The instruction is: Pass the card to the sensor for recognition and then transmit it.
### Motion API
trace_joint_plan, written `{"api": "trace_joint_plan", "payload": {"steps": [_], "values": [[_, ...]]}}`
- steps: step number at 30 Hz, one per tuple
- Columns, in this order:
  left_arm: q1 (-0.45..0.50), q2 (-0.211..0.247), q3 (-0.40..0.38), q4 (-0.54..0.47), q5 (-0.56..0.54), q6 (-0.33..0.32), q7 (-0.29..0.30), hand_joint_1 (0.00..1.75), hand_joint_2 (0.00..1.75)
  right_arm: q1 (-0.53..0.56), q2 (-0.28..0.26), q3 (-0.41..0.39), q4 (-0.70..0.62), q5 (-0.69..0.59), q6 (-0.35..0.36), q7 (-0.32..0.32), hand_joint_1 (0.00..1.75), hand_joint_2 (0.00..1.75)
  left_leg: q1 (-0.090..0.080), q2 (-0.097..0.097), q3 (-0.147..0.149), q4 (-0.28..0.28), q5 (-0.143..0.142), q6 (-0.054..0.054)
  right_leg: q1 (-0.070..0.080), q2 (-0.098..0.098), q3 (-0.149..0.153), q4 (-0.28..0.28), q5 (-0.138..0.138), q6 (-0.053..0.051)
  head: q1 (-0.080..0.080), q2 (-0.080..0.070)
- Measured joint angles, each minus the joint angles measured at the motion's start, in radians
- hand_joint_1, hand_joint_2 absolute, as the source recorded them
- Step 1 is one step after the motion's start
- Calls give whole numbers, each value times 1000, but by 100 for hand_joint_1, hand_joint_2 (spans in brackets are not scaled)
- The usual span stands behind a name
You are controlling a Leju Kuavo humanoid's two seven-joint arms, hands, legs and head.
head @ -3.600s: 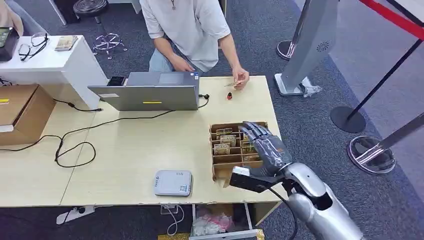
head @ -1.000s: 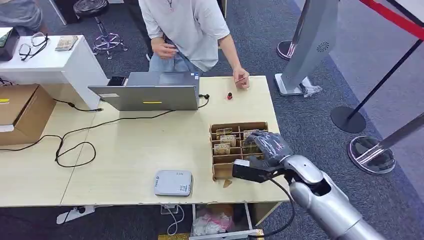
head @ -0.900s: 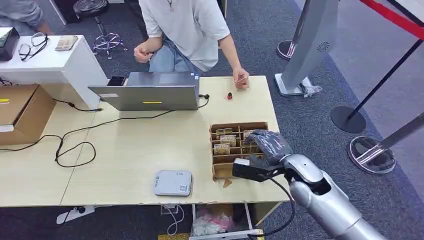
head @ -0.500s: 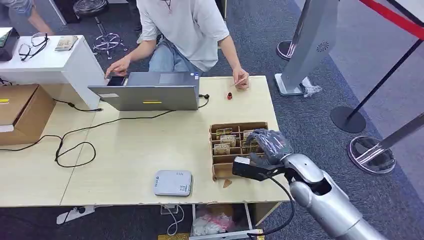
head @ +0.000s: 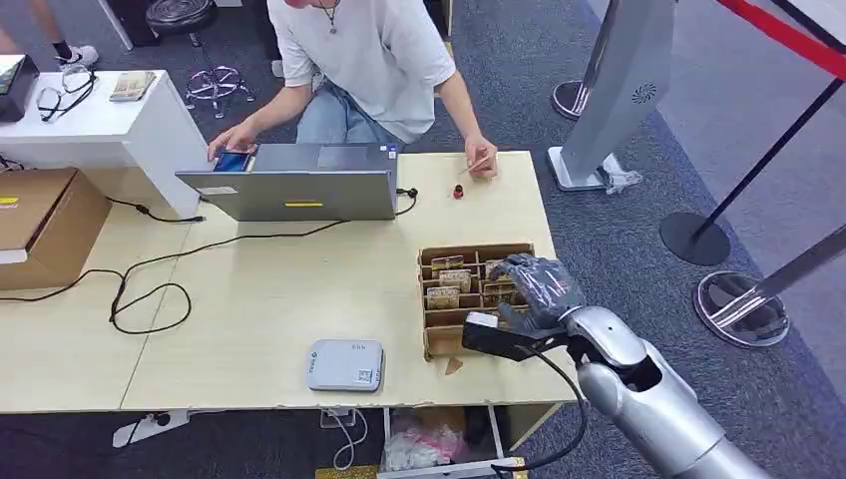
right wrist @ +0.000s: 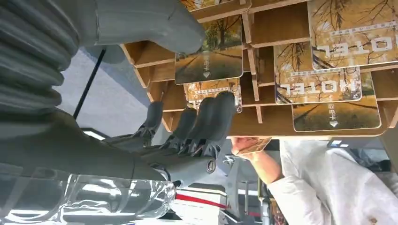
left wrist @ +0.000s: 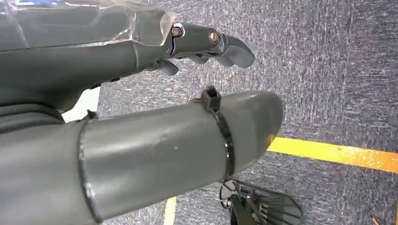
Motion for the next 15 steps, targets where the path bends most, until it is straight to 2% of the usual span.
{"api": "trace_joint_plan", "payload": {"steps": [15], "values": [[0,0,-1,0,-3,-2,0,0,0,-30,22,0,75,6,13,-9,91,175,0,0,0,0,0,0,0,0,0,0,0,0,0,0]]}}
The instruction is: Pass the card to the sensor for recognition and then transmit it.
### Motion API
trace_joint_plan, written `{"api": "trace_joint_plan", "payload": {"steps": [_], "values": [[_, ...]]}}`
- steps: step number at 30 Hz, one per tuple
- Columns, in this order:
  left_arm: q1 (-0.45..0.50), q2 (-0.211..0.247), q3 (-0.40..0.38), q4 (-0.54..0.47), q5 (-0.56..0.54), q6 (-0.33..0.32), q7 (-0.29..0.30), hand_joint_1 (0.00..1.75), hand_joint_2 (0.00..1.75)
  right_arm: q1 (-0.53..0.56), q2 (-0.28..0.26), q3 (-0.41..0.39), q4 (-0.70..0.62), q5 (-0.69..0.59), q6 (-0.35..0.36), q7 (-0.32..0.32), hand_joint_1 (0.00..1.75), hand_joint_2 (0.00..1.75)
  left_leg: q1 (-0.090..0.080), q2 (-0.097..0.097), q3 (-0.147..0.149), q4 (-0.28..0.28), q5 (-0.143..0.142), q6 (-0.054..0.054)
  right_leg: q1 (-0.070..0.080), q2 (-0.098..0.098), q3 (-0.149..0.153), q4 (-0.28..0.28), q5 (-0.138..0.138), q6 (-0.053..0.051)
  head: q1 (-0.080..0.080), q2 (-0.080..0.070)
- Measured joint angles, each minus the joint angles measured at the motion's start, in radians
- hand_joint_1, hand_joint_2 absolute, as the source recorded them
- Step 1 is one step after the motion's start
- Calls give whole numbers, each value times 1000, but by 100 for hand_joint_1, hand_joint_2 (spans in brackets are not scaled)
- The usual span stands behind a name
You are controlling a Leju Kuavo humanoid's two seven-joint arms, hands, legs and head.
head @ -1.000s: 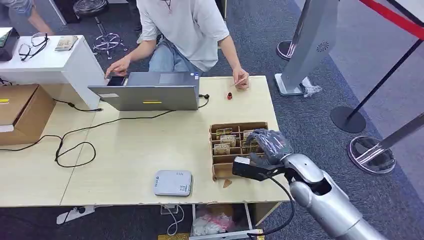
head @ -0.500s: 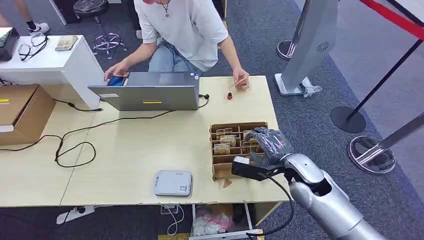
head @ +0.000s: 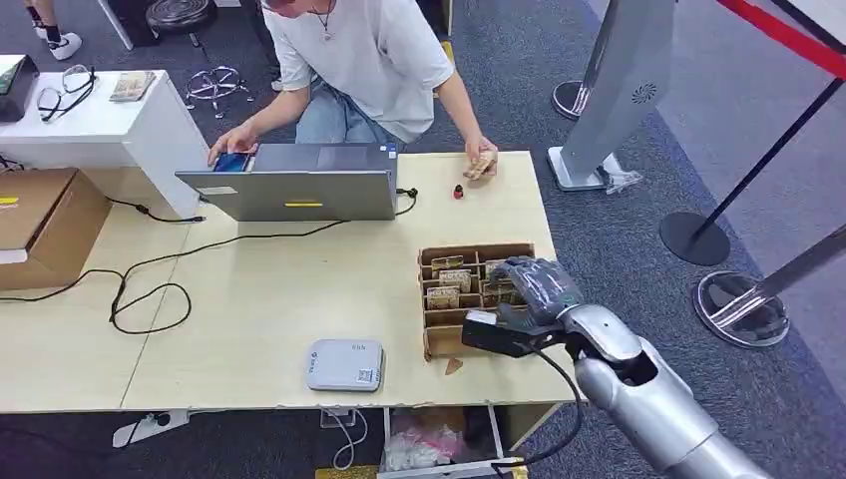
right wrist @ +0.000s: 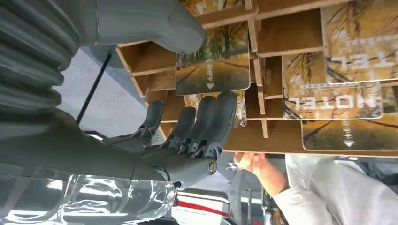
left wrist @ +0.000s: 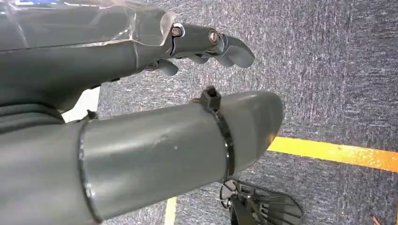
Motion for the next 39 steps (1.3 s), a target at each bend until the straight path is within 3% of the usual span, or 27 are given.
{"api": "trace_joint_plan", "payload": {"steps": [15,21,23,24,26,27,28,39], "values": [[0,0,0,0,10,3,3,0,0,-83,48,12,138,-12,-1,-34,96,175,0,0,0,0,0,0,0,0,0,0,0,0,0,0],[0,0,0,0,12,4,3,0,0,-107,59,26,171,-19,-3,-43,106,175,0,0,0,0,0,0,0,0,0,0,0,0,0,0],[0,0,0,0,12,4,3,0,0,-109,60,28,176,-21,-8,-43,112,175,0,0,0,0,0,0,0,0,0,0,0,0,0,0],[0,0,0,0,12,4,3,0,0,-109,60,29,177,-22,-10,-43,133,175,0,0,0,0,0,0,0,0,0,0,0,0,0,0],[0,0,0,0,12,4,3,0,0,-109,60,29,177,-24,-15,-43,136,175,0,0,0,0,0,0,0,0,0,0,0,0,0,0],[0,0,0,0,12,3,3,0,0,-109,60,29,177,-25,-17,-42,168,175,0,0,0,0,0,0,0,0,0,0,0,0,0,0],[0,0,0,0,11,3,3,0,0,-108,60,29,177,-26,-18,-40,173,175,0,0,0,0,0,0,0,0,0,0,0,0,0,0],[0,5,0,0,3,-2,2,0,0,-91,53,28,140,-31,-31,-19,175,175,0,0,1,0,0,0,0,0,0,0,0,0,0,0]]}}
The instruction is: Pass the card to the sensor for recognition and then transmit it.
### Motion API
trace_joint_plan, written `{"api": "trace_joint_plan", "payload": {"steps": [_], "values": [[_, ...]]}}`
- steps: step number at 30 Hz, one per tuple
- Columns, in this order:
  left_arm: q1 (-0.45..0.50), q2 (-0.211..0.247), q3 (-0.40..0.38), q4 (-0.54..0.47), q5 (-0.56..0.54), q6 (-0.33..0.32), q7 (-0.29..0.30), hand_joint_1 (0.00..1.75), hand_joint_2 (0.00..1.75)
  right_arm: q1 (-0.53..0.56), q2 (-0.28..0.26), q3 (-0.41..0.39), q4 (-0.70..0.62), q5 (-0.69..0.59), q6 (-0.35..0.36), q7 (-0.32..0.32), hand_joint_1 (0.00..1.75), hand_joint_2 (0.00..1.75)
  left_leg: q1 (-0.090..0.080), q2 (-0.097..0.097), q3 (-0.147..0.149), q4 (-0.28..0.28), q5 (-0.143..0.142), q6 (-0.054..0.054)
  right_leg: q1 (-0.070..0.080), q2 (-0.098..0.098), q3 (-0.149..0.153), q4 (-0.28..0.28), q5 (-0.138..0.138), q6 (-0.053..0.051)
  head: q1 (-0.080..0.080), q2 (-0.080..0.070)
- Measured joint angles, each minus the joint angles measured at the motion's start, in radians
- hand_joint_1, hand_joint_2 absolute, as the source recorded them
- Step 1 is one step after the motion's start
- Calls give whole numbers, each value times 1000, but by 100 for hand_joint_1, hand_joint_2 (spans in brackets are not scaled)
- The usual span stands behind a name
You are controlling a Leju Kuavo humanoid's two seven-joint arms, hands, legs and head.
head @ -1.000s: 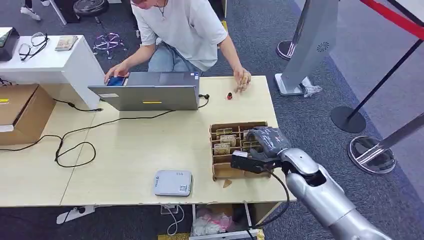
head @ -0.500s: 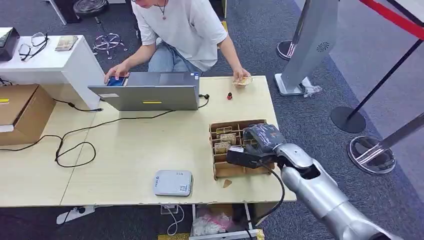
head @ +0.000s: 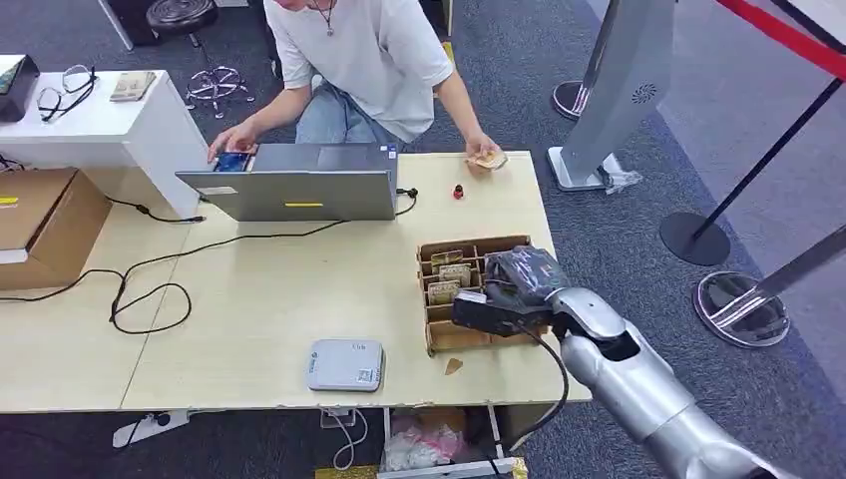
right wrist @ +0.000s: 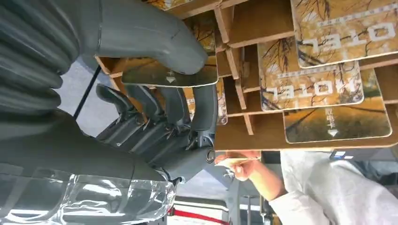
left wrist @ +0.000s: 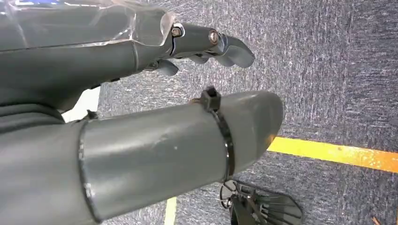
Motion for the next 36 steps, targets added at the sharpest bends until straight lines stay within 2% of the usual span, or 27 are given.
{"api": "trace_joint_plan", "payload": {"steps": [13,19,25,30,36], "values": [[0,3,0,0,0,-1,0,0,0,27,-29,-8,-70,10,-3,16,175,175,0,0,-1,0,0,0,0,0,0,0,0,0,0,0],[0,3,0,0,3,-1,-8,0,0,12,-44,-56,-147,8,-33,16,175,175,0,0,-1,0,0,0,0,0,0,0,0,0,0,0],[0,3,0,0,4,1,-18,0,0,-59,-53,-125,-208,-39,-94,-73,175,175,0,0,-1,0,0,0,0,0,0,0,0,0,0,0],[-1,3,0,0,7,6,-23,0,0,-129,-13,-144,-199,-48,-170,-123,175,175,0,0,-2,0,0,0,0,0,-1,1,0,0,0,0],[-13,3,0,0,-3,10,-27,0,0,-266,106,-148,-75,-18,-349,-158,175,175,0,0,-1,0,1,0,0,1,0,1,0,0,0,0]]}}
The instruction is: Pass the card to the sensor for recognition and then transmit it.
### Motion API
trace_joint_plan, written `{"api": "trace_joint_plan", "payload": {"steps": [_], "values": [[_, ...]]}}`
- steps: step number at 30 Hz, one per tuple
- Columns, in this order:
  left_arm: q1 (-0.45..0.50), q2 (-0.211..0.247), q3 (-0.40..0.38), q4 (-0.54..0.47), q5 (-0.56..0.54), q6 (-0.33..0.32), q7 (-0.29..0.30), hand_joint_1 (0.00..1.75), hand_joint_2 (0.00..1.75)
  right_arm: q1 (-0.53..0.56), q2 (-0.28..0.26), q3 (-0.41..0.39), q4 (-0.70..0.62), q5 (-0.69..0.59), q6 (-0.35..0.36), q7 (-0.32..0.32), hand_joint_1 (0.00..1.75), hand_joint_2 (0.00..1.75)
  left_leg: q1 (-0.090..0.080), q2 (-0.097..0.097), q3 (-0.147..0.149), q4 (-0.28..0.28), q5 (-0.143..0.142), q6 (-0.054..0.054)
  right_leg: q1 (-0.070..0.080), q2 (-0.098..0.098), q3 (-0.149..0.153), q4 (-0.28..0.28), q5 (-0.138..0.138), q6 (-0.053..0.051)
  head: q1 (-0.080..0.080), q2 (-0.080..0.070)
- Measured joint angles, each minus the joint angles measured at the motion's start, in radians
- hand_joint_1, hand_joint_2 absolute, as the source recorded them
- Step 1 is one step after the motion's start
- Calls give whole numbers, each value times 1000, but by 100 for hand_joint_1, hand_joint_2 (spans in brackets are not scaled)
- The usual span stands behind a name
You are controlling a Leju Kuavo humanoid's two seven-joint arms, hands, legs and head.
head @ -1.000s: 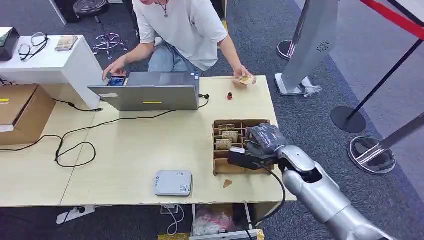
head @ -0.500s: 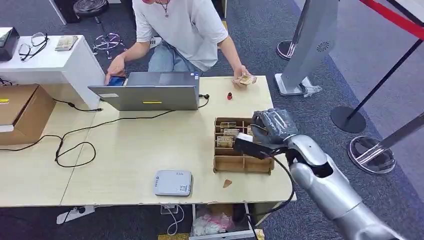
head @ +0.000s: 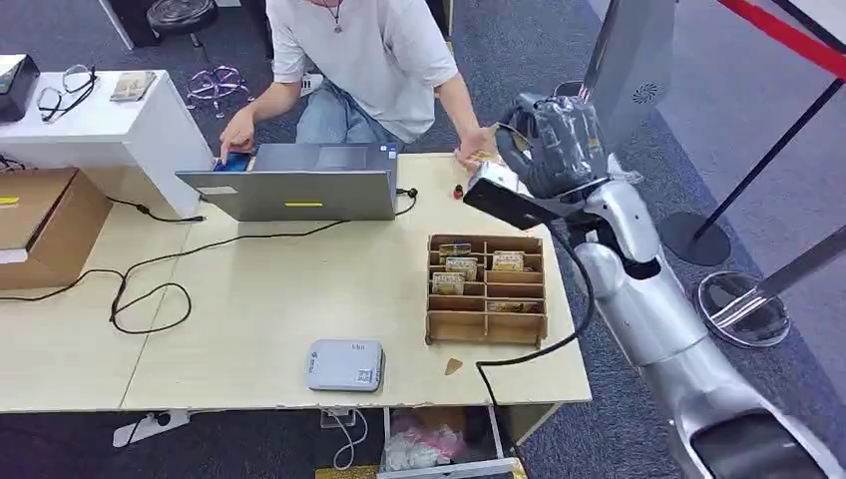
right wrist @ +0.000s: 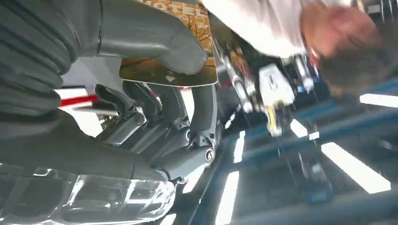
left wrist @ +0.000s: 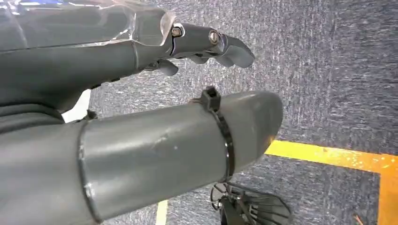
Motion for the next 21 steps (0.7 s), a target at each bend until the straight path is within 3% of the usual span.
{"api": "trace_joint_plan", "payload": {"steps": [5,10,16,21], "values": [[-3,1,0,0,-1,11,11,0,0,-72,121,12,143,76,-127,-14,175,175,0,1,0,0,0,0,0,1,0,0,0,0,0,0],[-3,3,0,0,0,19,24,0,0,-133,234,67,311,241,-236,12,175,175,0,0,0,0,0,0,0,1,0,0,0,0,0,0],[-3,6,0,0,10,26,28,0,0,-178,330,121,486,304,-273,35,175,175,0,0,0,0,0,0,0,0,0,0,0,0,0,0],[-1,7,0,0,17,32,29,0,0,-183,377,136,576,297,-282,31,175,175,0,0,0,0,0,0,0,0,0,0,0,0,0,0]]}}
